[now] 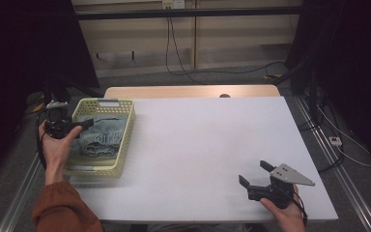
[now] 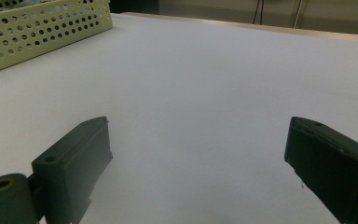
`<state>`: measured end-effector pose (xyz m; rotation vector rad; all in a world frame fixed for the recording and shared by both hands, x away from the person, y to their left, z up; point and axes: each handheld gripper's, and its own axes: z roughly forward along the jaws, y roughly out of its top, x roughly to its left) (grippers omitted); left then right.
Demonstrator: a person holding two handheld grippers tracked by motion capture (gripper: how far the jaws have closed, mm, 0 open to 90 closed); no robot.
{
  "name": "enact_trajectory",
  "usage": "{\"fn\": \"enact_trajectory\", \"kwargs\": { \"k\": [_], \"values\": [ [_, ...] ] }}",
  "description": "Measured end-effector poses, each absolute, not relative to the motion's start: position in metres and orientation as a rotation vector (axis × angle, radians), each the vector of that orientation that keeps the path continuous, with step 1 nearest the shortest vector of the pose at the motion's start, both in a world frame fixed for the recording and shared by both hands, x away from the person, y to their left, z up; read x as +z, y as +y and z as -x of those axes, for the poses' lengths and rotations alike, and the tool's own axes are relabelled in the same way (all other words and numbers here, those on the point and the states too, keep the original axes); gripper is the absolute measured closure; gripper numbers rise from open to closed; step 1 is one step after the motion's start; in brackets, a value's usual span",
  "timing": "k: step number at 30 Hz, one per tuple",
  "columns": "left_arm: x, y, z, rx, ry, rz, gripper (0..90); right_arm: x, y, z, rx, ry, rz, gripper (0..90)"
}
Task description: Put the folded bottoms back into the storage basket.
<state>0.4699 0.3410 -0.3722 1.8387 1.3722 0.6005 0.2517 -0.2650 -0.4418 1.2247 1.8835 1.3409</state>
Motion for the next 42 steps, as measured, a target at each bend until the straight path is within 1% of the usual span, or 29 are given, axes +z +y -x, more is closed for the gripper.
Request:
{"fn": "enact_trajectory", "kwargs": {
  "k": [4,9,12,14,17,21,24,28,30,35,42],
  "values": [
    [-0.369,0.339,-0.465,0.606,1.292,-1.832,6.4,-0.442,-0.265,-0.252,1.343,1.883,-1.227,7.0],
    [-0.368,0.335,-0.463,0.615,1.288,-1.812,6.2,-0.442,-0.264,-0.253,1.346,1.882,-1.228,6.9],
    [-0.364,0.330,-0.463,0.656,1.262,-1.826,6.3,-0.443,-0.264,-0.255,1.348,1.883,-1.232,6.9],
    [-0.362,0.327,-0.462,0.650,1.242,-1.818,6.0,-0.443,-0.264,-0.256,1.348,1.882,-1.234,6.9],
    [-0.362,0.326,-0.459,0.603,1.245,-1.751,5.5,-0.443,-0.265,-0.256,1.348,1.884,-1.232,6.8],
    [-0.366,0.319,-0.455,0.609,1.212,-1.786,5.5,-0.443,-0.266,-0.256,1.348,1.876,-1.238,6.8],
    [-0.364,0.317,-0.451,0.598,1.182,-1.781,5.5,-0.443,-0.266,-0.257,1.341,1.879,-1.238,6.8],
    [-0.360,0.314,-0.446,0.619,1.140,-1.815,5.4,-0.443,-0.266,-0.256,1.335,1.873,-1.242,6.8],
    [-0.360,0.313,-0.442,0.604,1.115,-1.824,5.4,-0.443,-0.266,-0.256,1.333,1.867,-1.248,6.8],
    [-0.360,0.312,-0.433,0.602,1.133,-1.832,6.3,-0.443,-0.265,-0.255,1.319,1.867,-1.247,6.8],
    [-0.358,0.313,-0.419,0.585,1.090,-1.837,6.3,-0.442,-0.264,-0.254,1.316,1.860,-1.252,6.8]
  ]
}}
